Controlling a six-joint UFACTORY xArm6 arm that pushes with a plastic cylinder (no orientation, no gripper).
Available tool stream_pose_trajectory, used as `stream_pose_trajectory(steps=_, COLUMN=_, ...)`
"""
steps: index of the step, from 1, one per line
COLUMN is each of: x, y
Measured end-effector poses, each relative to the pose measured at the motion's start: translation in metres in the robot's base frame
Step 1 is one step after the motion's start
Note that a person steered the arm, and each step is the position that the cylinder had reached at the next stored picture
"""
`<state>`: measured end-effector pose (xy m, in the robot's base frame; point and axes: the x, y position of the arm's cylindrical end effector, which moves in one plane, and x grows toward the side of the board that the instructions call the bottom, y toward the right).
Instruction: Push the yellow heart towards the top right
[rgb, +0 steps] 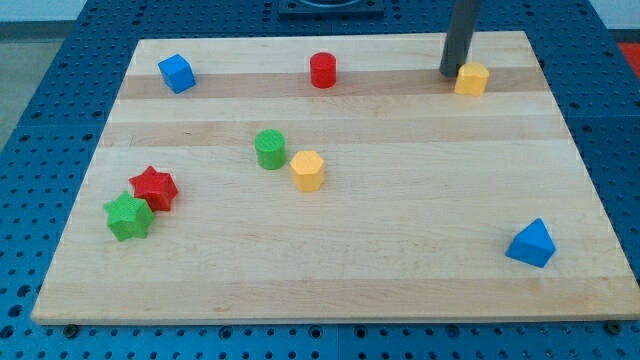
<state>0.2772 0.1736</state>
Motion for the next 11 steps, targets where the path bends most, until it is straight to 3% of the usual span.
stream_pose_trajectory(steps=3, x=0.000, y=0.021)
stream_pose_trajectory(steps=6, x=0.010, y=-0.060)
stream_pose_trajectory(steps=7, x=0.104, y=-0.033)
stream_pose_trajectory(steps=8, x=0.116, y=0.038)
stream_pose_trajectory(steps=9, x=0.117, y=0.076)
stream_pose_trajectory(steps=10, x=0.106, y=0.074)
stream_pose_trajectory(steps=11, x=0.066, y=0.056)
